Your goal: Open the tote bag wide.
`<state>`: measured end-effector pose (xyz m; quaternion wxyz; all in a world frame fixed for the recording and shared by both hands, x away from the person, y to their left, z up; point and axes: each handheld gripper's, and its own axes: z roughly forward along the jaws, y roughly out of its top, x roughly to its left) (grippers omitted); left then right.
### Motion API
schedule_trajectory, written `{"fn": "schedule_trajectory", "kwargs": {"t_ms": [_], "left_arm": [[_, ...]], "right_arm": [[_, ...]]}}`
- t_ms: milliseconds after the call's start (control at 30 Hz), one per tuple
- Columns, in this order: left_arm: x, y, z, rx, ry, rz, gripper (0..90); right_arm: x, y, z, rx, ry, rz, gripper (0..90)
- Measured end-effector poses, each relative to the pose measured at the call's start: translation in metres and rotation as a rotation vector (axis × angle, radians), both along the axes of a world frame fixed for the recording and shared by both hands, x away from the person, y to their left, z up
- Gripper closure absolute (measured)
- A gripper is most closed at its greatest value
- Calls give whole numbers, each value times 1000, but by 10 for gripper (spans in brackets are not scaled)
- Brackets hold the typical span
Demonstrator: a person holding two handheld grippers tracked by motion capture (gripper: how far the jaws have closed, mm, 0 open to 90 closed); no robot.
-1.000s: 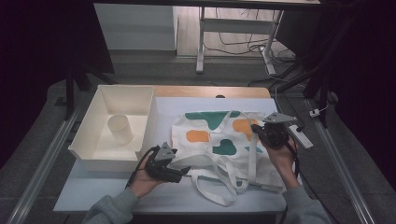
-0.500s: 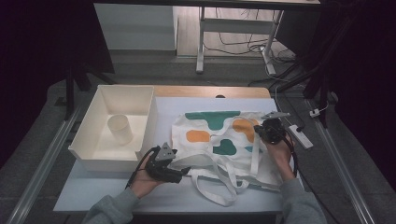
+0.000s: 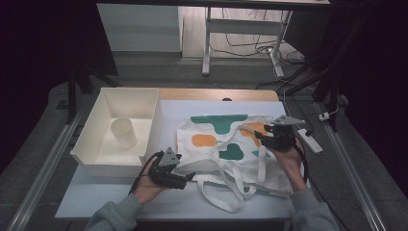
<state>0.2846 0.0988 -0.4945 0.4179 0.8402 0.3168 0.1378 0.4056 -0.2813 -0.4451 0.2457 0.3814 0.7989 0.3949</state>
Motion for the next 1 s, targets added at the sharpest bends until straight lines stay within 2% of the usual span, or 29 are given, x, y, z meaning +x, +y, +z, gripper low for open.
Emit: {"fn": "schedule_trajectory", "kwargs": {"t_ms": [133, 300, 433, 533, 833, 900, 1000], "left_arm": [[0, 0, 0, 1, 0, -2, 187], [0, 0, 0, 2, 0, -2, 187], [-1, 0, 0, 4, -3, -6, 187], [-1, 0, 0, 4, -3, -4, 187], [-1, 0, 0, 3, -6, -7, 189], [-1, -2, 0, 2, -5, -6, 190], [0, -5, 0, 7, -6, -16, 190]], "right_arm": [[-17, 6, 2, 16, 2, 71, 482], [-37, 11, 3, 28, 5, 128, 481], [-55, 16, -2, 22, 14, 175, 481], [-64, 21, -5, 12, 19, 204, 481], [-91, 45, -4, 38, 48, 346, 475], [-94, 54, -4, 17, 54, 368, 460], [-93, 67, -9, -83, 54, 376, 451]]}}
